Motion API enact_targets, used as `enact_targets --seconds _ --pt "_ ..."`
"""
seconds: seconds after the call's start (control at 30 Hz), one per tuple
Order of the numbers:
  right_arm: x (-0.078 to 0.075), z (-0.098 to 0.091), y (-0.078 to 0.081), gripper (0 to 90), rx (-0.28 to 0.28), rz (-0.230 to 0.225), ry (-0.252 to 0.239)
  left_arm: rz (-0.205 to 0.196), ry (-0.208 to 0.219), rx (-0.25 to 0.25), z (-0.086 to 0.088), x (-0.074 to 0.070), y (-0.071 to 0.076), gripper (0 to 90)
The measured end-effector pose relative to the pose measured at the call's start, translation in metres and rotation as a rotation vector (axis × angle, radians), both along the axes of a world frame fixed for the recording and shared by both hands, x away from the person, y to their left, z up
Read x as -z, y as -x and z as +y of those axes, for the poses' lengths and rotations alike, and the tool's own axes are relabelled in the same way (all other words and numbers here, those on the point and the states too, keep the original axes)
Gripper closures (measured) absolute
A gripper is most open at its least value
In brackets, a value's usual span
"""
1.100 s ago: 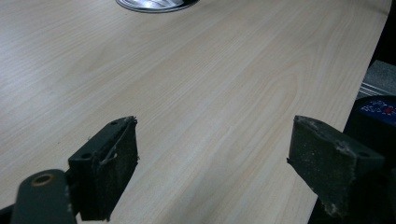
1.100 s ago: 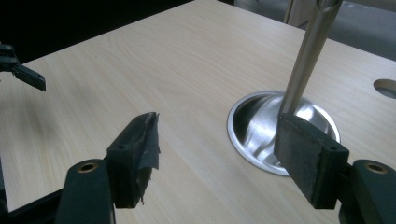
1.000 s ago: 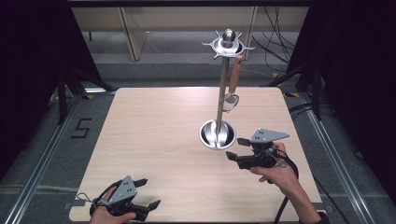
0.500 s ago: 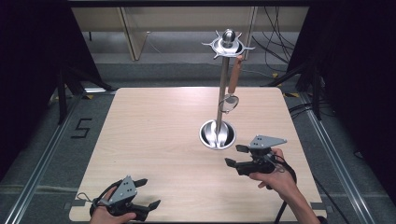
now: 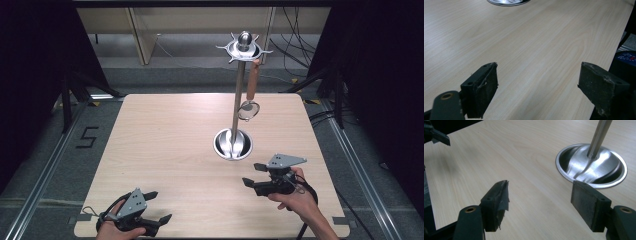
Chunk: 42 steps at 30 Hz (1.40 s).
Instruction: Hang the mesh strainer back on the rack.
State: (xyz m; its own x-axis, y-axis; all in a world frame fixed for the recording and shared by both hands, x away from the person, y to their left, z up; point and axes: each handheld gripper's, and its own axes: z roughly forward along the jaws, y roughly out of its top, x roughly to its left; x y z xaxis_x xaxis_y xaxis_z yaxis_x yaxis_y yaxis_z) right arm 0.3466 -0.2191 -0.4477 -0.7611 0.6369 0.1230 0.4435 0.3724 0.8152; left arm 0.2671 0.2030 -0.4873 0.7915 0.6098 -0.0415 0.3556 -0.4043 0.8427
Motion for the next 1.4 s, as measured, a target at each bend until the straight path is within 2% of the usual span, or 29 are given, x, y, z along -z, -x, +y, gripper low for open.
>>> enact_targets --seconds 0.07,0.1,0.17,0.2,0.23,0.3,0.47,0.5,0.53,0.57,0.6,0.63,0.67,0.7,0.77,0.8,0.83,0.87,0.93,0.97,1.03,1.1,1.13,1.17,1.23,1.3,1.33,1.37,1.4 --pt "0.002 -0.002 0.0 31.2 -0.011 -0.006 0.001 0.0 -0.001 0.001 0.0 0.0 0.0 15.3" --pt "0.004 -0.001 0.003 31.2 0.009 0.015 -0.014 0.0 -0.001 0.001 0.0 0.0 0.0 15.3" --pt "0.004 -0.002 0.005 31.2 -0.005 0.029 -0.014 -0.001 -0.006 0.002 0.001 0.0 0.0 15.3" --pt "0.005 -0.003 0.004 31.2 -0.014 0.008 -0.012 -0.003 -0.016 0.003 0.001 -0.001 0.0 15.3" --pt "0.006 -0.002 0.006 31.1 -0.012 0.021 -0.024 -0.004 -0.017 0.003 0.001 -0.001 0.0 15.3" --pt "0.007 -0.004 0.008 31.0 -0.007 0.023 -0.015 -0.002 -0.013 0.005 0.001 -0.001 0.0 15.3" --pt "0.011 -0.007 0.01 31.0 -0.03 -0.006 -0.001 -0.004 -0.006 0.001 0.0 0.0 0.0 15.3" --pt "0.011 -0.007 0.01 30.9 -0.03 -0.006 -0.001 -0.003 -0.015 0.007 0.001 -0.001 0.0 15.3" --pt "0.011 -0.006 0.014 30.9 -0.016 0.034 -0.014 -0.015 -0.022 0.016 0.001 -0.001 -0.001 15.3" --pt "0.013 -0.008 0.012 30.9 -0.026 0.008 0.004 -0.02 -0.026 0.02 0.002 -0.001 -0.001 15.3" --pt "0.014 -0.006 0.015 30.9 -0.014 0.027 -0.001 -0.021 -0.024 0.019 0.002 -0.001 -0.001 15.3" --pt "0.015 -0.006 0.015 30.8 -0.019 0.027 0.009 -0.02 -0.023 0.019 0.002 -0.001 -0.001 15.3" --pt "0.016 -0.006 0.015 30.7 -0.023 0.016 0.011 -0.018 -0.007 0.012 0.001 -0.001 -0.001 15.3" --pt "0.017 -0.006 0.015 30.8 -0.042 0.013 0.022 -0.021 -0.024 0.019 0.002 -0.001 -0.001 15.3" --pt "0.018 -0.007 0.016 30.7 -0.043 0.004 0.038 -0.022 -0.007 0.009 0.001 -0.001 -0.001 15.3" --pt "0.018 -0.005 0.019 30.6 -0.031 0.033 0.031 -0.019 -0.009 0.013 0.001 -0.001 -0.001 15.3" --pt "0.018 -0.006 0.018 30.5 -0.044 0.003 0.039 -0.021 -0.016 0.016 0.001 -0.001 -0.001 15.3" --pt "0.018 -0.006 0.018 30.4 -0.066 -0.001 0.044 -0.022 -0.027 0.021 0.002 -0.001 -0.001 15.3" --pt "0.02 -0.006 0.02 30.0 -0.056 0.006 0.042 -0.021 -0.012 0.014 0.001 -0.001 -0.001 15.3" --pt "0.02 -0.007 0.02 29.9 -0.068 0.008 0.05 -0.021 -0.007 0.01 0.001 -0.001 0.0 15.3" --pt "0.022 -0.007 0.023 29.8 -0.06 0.025 0.052 -0.022 -0.027 0.02 0.002 -0.001 -0.001 15.3" --pt "0.024 -0.009 0.023 29.7 -0.065 0.025 0.066 -0.02 -0.011 0.013 0.001 -0.001 0.0 15.3" --pt "0.025 -0.009 0.024 29.6 -0.063 0.04 0.064 -0.021 -0.008 0.01 0.001 -0.001 0.0 15.3" --pt "0.028 -0.01 0.023 29.6 -0.075 0.03 0.084 -0.023 -0.025 0.019 0.002 -0.002 -0.001 15.3" --pt "0.029 -0.01 0.024 29.6 -0.08 0.045 0.087 -0.022 -0.025 0.019 0.002 -0.001 -0.001 15.3" --pt "0.031 -0.009 0.024 29.5 -0.081 0.039 0.099 -0.023 -0.024 0.018 0.002 -0.001 -0.001 15.3" --pt "0.031 -0.008 0.026 29.4 -0.078 0.063 0.097 -0.023 -0.025 0.019 0.002 -0.001 -0.001 15.3" --pt "0.032 -0.009 0.024 29.4 -0.082 0.042 0.104 -0.021 -0.006 0.008 0.001 -0.001 0.0 15.3" --pt "0.033 -0.008 0.024 29.4 -0.091 0.05 0.109 -0.02 -0.009 0.012 0.001 -0.001 0.0 15.3"
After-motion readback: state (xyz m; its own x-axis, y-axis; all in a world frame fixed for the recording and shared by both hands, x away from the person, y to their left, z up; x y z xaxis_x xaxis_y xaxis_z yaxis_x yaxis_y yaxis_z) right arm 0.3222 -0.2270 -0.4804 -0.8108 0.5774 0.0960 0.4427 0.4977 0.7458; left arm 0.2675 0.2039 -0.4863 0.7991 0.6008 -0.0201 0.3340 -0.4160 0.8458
